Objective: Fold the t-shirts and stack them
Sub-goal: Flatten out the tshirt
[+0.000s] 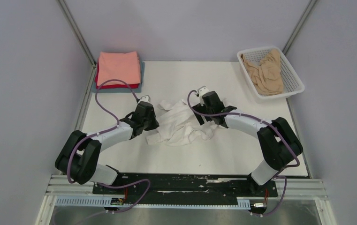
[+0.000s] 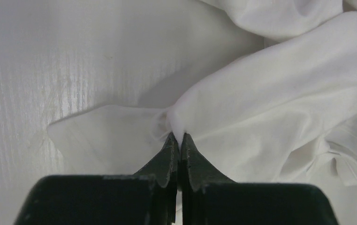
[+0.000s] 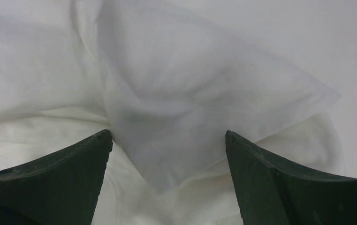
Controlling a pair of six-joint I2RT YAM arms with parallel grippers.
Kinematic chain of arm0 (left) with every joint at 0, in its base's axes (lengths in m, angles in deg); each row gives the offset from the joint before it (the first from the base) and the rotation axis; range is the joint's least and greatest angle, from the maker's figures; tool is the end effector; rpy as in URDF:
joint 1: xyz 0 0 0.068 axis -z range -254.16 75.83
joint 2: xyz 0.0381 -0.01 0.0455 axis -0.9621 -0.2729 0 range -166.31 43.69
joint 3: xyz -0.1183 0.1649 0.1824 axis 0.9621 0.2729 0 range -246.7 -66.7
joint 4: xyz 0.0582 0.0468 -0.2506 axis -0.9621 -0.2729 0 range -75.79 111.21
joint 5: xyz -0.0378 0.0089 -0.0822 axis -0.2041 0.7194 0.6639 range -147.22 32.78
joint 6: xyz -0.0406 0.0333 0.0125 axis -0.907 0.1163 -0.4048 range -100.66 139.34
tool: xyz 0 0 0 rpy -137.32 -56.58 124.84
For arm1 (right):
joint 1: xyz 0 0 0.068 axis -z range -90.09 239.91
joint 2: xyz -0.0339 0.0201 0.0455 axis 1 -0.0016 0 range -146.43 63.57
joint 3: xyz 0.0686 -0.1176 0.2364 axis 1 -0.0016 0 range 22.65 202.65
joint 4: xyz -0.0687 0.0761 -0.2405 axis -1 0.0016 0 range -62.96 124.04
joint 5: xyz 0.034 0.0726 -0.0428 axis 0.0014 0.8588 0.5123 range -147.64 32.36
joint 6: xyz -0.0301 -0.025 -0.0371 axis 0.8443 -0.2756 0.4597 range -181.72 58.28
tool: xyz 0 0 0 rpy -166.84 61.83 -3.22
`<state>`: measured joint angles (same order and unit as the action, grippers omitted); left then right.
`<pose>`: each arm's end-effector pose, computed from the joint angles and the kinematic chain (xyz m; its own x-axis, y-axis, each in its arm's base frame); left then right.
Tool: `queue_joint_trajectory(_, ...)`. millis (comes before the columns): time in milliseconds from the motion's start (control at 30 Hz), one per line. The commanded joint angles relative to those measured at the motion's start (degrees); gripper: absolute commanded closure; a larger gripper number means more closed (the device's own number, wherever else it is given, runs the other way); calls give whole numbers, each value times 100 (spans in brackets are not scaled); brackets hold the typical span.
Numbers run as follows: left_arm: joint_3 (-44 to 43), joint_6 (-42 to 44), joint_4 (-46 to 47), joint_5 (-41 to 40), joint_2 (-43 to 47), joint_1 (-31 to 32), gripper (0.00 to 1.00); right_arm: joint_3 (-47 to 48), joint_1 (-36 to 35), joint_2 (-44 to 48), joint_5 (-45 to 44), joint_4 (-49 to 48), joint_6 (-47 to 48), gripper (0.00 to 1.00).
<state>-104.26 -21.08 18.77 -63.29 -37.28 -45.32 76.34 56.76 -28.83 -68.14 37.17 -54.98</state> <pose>0.2418 -0.1290 0.1709 -0.7477 -0.3243 -0.5795 -0.0914 0.9146 -0.3939 0.2810 0.1759 0.1888 -0.5747 -0.5132 -0.6375 -0.5082 0.8343 -0.2135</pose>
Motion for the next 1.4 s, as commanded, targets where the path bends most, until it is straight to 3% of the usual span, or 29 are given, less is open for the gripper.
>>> queue_joint_trajectory(0,-88,55,178,-327,193,-21,100,348,19,-245,-852,-336,-141,8)
queue_joint_trajectory(267,90,138,144,-678,487,-19,100,535,55,-533,-1365,-412,-444,22)
queue_joint_trajectory(300,86,131,128,-750,490,-19,100,518,68,-502,-1307,-452,-493,27)
queue_joint_trajectory(467,-18,135,33,-955,500,-19,100,397,194,-323,-819,-517,-639,79)
queue_joint_trajectory(667,-293,-7,-448,-1861,631,-48,100,208,663,181,-768,-461,-1206,99)
queue_joint_trajectory(867,-1346,302,-910,-2945,948,-208,100,520,1148,1257,-286,-423,-1032,100)
queue_joint_trajectory(1000,-1985,883,-749,-3116,1555,-207,100,1107,1152,2114,-81,-249,-809,100)
queue_joint_trajectory(1367,-2785,2228,-524,-2038,4255,-211,100,2513,1156,4250,1228,346,-564,100)
